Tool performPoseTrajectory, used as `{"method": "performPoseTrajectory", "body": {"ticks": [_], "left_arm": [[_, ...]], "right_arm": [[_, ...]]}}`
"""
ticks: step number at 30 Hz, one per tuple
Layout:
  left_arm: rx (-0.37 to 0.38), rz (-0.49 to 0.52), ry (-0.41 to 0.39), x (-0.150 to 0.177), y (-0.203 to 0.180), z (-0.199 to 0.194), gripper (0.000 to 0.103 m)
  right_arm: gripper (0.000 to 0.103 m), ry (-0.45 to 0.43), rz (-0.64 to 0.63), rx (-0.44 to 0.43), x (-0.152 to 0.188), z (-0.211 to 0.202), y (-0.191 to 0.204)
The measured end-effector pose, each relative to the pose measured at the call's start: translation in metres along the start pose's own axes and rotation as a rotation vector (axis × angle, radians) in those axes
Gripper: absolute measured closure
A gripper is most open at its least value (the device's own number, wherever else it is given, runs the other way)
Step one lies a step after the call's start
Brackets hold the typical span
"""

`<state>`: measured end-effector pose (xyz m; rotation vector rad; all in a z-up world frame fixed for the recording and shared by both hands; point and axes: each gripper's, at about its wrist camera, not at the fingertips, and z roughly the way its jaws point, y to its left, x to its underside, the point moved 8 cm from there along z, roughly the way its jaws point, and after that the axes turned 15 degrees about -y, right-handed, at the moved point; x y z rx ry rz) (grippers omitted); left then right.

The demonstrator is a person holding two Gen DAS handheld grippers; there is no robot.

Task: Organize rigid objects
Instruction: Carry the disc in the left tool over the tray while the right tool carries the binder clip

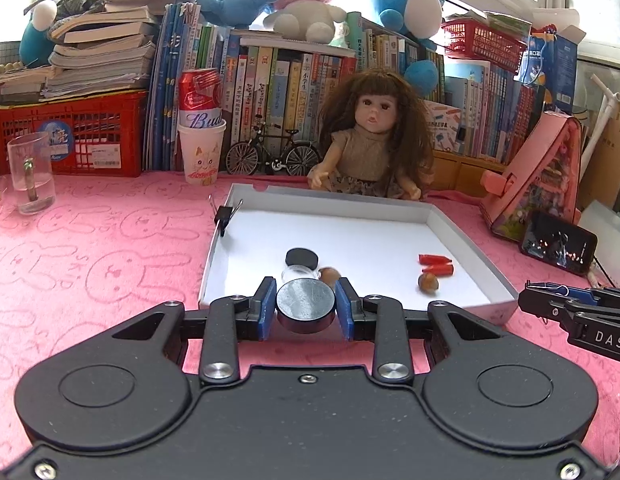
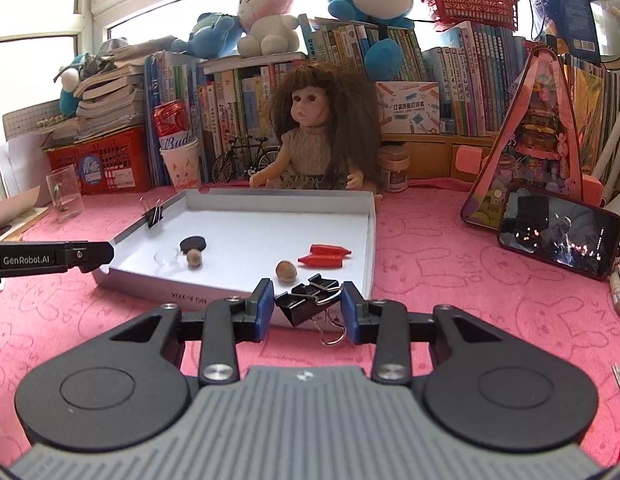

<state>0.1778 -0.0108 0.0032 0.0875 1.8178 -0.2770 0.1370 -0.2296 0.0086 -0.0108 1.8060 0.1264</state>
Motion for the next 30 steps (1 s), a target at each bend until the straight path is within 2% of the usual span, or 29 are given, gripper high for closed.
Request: {"method": "performPoseTrajectory", "body": {"ticks": [8,30], "left_arm": [[-0.008,-0.007,0.020,-0.005,-0.002,0.027,0.073],[-0.083,-0.027,0.120,0.021,0.014,0.081,0.073]], "right_arm": [[0.061,0.003,0.058,0.026,-0.004,0.023,-0.004],[0.061,0.084,0.110,0.095,0.008,0.076,-0.009]]}}
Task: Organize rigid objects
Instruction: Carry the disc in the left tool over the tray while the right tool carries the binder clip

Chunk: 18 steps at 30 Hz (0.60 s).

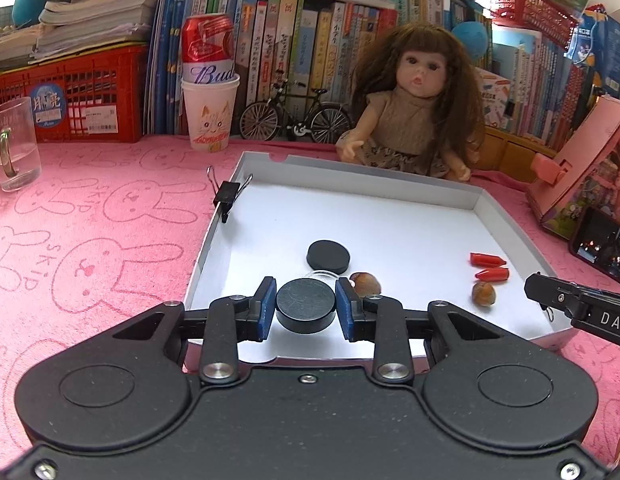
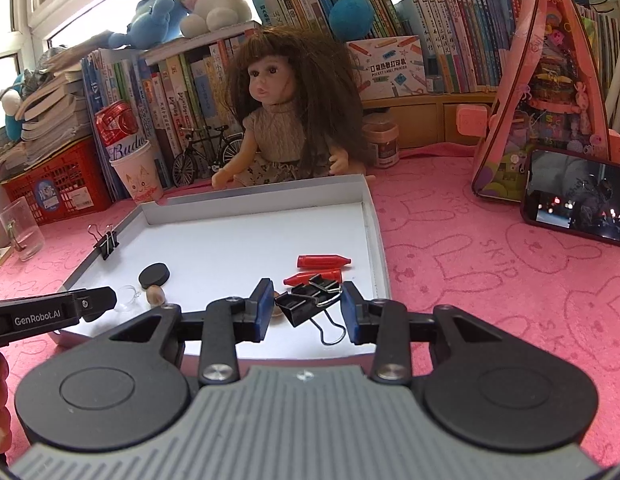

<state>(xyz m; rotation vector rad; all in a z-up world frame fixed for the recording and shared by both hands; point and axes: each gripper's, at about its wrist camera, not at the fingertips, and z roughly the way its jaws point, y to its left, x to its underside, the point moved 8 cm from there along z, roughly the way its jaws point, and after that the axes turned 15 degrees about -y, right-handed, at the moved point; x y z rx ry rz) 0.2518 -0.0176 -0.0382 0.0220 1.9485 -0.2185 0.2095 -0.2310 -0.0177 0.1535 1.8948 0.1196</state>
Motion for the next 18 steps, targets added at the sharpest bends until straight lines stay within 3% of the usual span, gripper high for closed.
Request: {"method": "performPoseTrajectory", "body": {"ticks": [18], "left_arm": [[-0.037,0.025,0.030,0.002,-0.003,0.035,0.073]], "right_arm": [[0.061,0.059,-0.002,0.044,0.009,0.030,-0.003]]}}
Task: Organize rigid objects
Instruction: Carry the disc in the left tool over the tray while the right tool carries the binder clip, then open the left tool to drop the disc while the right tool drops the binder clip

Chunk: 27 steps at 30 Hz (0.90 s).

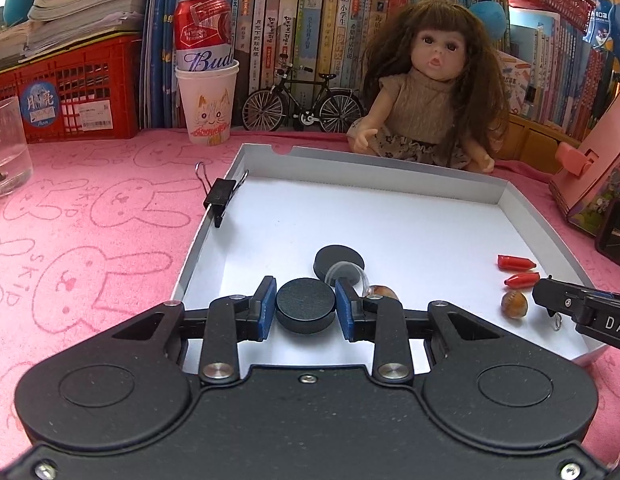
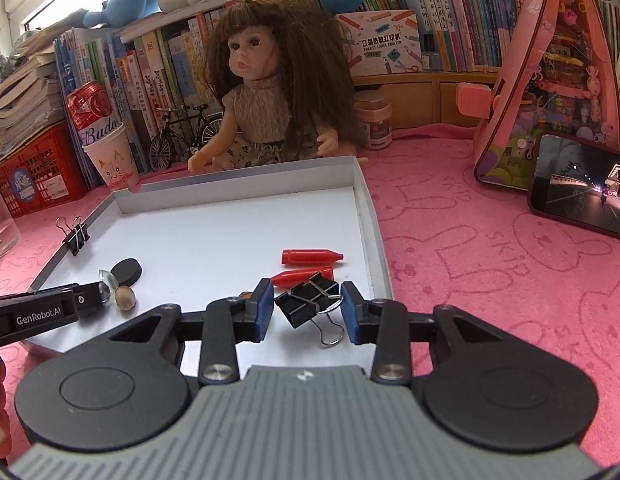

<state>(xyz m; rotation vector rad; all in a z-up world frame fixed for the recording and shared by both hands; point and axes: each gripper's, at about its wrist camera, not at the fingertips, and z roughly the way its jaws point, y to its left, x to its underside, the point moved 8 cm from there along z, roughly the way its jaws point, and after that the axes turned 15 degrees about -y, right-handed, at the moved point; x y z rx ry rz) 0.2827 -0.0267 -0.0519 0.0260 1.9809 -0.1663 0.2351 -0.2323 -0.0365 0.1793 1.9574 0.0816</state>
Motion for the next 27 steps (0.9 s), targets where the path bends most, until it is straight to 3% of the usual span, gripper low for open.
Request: {"method": "performPoseTrajectory", "body": {"ticks": [10,14,23,27], "left_arm": [[0.004,0.002,-0.002,-0.003,-0.002,0.000,0.072],[0.008,0.024,-0.029,-0.007,-0.004,-0.008,0.061],[0.060,0.068,-0.083,-0.018,-0.014,-0.040,0.041],[0.086,0.069,-0.094,-0.017,-0.019,-0.054,0.038]], "right_arm": [[0.057,-0.002,0.024,-0.011,-0.001,0.001,0.001],[0.045,-0.018,0.040,-0.023,-0.004,-0.004,0.002],[0.030,-0.057,0.046,-0.056,-0.011,-0.024,0.004],[0.025,-0.078,0.030,-0.069,-0.012,-0.036,0.005]]}}
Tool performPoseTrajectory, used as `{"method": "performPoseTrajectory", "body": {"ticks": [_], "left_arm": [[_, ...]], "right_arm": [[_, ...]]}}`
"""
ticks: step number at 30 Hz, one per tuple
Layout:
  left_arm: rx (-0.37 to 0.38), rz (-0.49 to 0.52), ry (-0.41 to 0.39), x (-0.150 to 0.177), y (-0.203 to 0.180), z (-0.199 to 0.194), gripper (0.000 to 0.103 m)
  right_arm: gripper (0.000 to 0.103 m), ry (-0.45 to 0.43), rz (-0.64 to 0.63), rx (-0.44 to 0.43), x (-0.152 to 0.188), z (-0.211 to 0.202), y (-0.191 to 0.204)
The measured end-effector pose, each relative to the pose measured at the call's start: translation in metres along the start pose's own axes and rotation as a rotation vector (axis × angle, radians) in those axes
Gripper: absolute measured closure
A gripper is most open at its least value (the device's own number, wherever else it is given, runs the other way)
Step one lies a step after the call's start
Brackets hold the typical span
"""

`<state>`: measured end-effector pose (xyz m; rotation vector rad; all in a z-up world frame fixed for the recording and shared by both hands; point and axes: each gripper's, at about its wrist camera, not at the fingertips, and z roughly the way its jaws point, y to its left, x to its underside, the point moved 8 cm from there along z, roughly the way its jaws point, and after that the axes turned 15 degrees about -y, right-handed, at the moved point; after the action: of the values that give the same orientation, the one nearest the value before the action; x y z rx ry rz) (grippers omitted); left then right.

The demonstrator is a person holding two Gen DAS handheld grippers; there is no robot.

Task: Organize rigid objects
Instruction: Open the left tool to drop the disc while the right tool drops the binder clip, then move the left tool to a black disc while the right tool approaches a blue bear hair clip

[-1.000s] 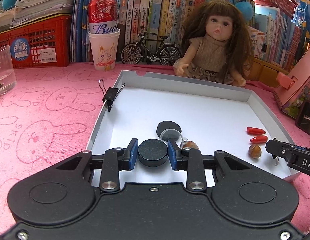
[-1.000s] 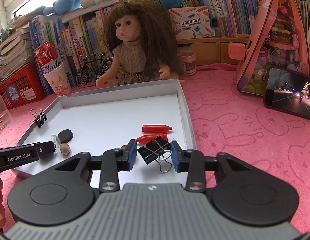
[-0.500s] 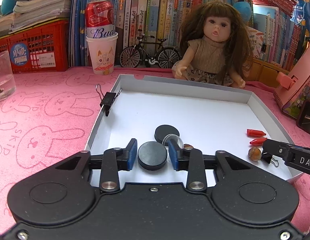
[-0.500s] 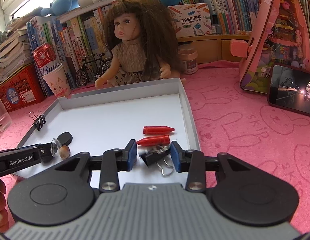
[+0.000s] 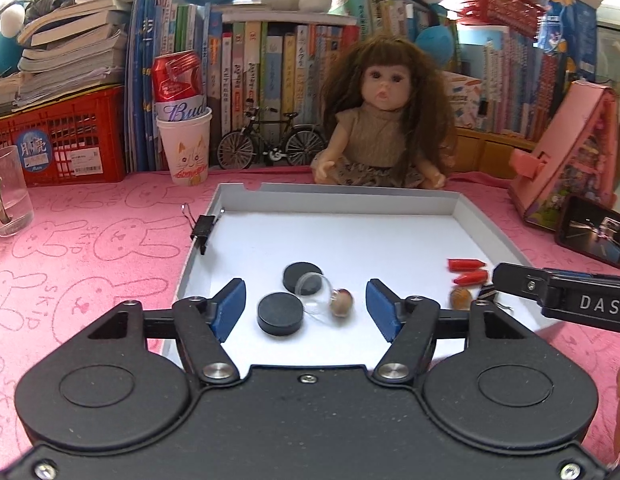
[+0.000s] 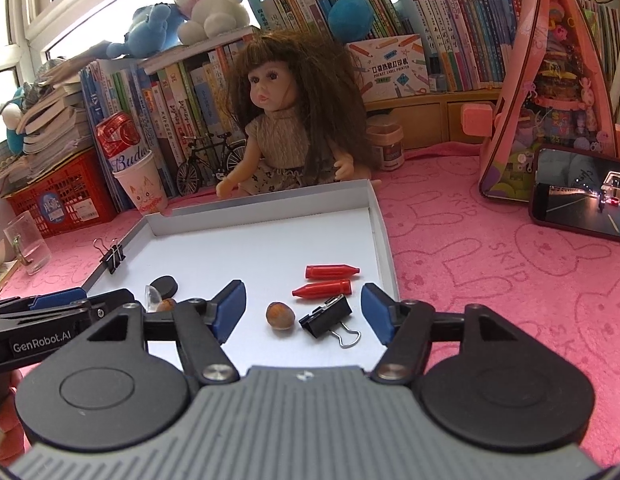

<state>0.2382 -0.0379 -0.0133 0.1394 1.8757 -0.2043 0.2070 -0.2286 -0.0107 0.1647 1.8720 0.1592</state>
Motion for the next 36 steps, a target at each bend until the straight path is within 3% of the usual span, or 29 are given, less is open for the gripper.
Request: {"method": "performPoseTrajectory", "body": {"ticks": [4,36], "left_arm": [[0.023,-0.002,-0.006,0.002,-0.006,-0.012,0.035],[0.140,0.013,-0.034,0.036,-0.021,-0.110,0.026]], "right_arm": [[0.019,-0.019,-0.020,-0.014,-0.002,-0.011,0.002],[0.003,-0.066,-0.112,-0.106,0.020,-0.093,0.021]]}}
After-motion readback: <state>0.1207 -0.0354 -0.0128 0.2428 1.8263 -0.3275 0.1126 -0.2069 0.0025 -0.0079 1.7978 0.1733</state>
